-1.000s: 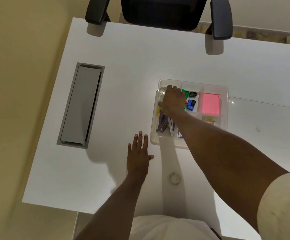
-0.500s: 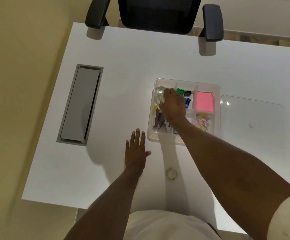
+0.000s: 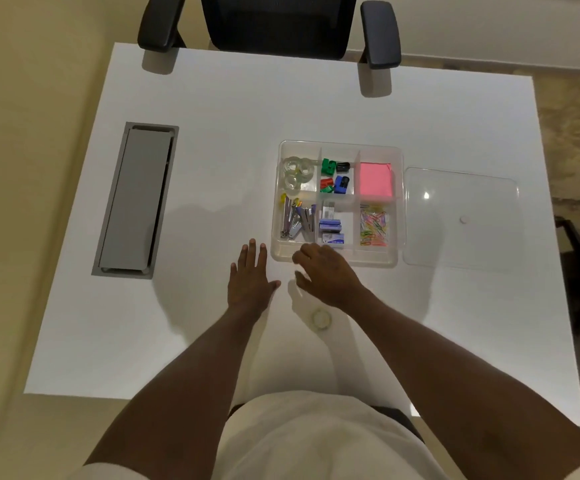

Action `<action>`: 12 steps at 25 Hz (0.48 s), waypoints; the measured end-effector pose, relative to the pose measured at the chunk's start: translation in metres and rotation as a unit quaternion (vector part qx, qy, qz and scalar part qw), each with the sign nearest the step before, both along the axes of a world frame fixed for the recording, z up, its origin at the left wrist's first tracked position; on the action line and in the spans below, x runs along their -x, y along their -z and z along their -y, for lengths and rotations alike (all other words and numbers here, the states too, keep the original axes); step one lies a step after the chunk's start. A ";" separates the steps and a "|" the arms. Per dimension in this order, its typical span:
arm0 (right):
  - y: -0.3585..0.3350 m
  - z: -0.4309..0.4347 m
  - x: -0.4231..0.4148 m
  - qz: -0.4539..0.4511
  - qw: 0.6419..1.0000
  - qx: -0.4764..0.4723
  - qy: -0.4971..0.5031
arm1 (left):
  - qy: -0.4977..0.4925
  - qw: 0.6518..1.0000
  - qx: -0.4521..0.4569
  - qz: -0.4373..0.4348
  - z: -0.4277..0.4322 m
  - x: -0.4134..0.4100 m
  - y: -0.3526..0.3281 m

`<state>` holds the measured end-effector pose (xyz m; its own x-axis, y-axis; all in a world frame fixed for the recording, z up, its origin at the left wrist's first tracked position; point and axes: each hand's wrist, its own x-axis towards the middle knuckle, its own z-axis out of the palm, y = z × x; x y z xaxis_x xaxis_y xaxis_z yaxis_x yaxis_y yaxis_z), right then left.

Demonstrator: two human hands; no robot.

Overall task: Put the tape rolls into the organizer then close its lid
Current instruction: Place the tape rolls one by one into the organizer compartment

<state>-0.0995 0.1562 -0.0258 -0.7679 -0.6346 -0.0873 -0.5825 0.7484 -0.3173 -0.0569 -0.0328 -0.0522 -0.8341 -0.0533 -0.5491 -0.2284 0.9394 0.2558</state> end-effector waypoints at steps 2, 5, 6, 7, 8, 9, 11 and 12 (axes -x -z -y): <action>0.004 -0.014 -0.023 0.061 0.998 -0.025 -0.007 | 0.002 1.000 0.002 0.002 0.000 0.001 -0.001; 0.013 -0.035 -0.051 0.125 0.989 -0.072 -0.014 | 0.004 1.000 0.011 0.004 -0.001 0.002 0.000; 0.015 -0.042 -0.060 0.136 0.987 -0.083 -0.019 | 0.003 1.000 0.010 0.003 -0.001 0.002 0.000; 0.017 -0.048 -0.067 0.146 0.985 -0.089 -0.022 | 0.003 1.000 0.008 0.001 -0.001 0.002 0.001; 0.019 -0.052 -0.073 0.158 0.983 -0.091 -0.022 | 0.003 1.000 0.007 0.000 -0.001 0.001 0.001; 0.021 -0.055 -0.078 0.168 0.981 -0.090 -0.020 | 0.003 1.000 0.007 0.000 -0.001 0.001 0.001; 0.023 -0.057 -0.083 0.182 0.980 -0.080 -0.016 | 0.002 1.000 0.008 0.002 -0.001 0.000 0.001; 0.024 -0.056 -0.084 0.186 0.980 -0.074 -0.017 | 0.001 1.000 0.007 0.002 -0.001 0.000 0.001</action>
